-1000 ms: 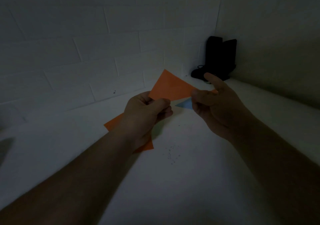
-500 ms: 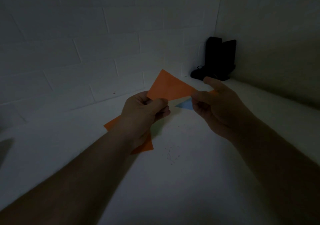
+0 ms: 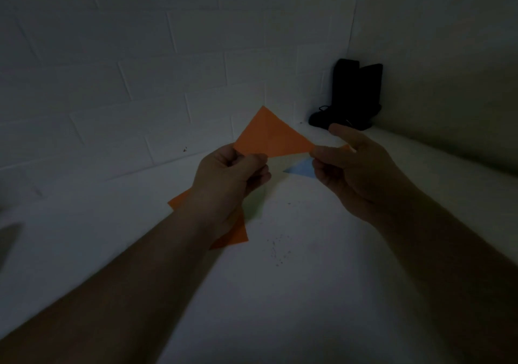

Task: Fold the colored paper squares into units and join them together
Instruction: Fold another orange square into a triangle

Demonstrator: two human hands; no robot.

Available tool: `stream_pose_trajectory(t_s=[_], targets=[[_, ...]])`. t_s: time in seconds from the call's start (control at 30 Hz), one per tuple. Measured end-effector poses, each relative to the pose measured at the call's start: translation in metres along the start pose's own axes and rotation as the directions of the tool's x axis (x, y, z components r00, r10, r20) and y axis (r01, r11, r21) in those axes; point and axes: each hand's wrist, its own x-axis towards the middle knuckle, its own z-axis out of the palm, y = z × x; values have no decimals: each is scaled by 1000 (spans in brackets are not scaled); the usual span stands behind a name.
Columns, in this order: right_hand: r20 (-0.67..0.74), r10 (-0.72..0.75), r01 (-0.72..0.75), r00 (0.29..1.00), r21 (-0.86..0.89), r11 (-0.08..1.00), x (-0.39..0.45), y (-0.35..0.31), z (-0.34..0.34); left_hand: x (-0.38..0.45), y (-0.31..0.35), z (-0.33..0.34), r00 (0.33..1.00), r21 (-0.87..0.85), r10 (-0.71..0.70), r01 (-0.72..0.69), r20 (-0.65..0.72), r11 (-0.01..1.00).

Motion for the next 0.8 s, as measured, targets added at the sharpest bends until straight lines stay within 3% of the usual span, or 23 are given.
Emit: stream_pose_trajectory(t_s=[0.17, 0.37, 0.5, 0.7, 0.8], targets=[[123, 88, -69, 988, -151, 986, -4, 6, 2, 2, 3, -2, 999, -69, 38, -38, -10, 997], [198, -5, 84, 980, -397, 914, -13, 7, 4, -2, 5, -2, 996, -135, 75, -80, -44, 988], [278, 57, 100, 959, -520, 848, -12, 10, 5, -1, 5, -5, 995, -143, 83, -90, -55, 986], [188, 149, -32, 971, -514, 857, -8, -3, -4, -1, 9, -6, 995, -164, 100, -96, 18, 982], [75, 84, -36, 994, -494, 869, -5, -9, -8, 0, 12, -9, 995, -201, 101, -95, 20, 975]])
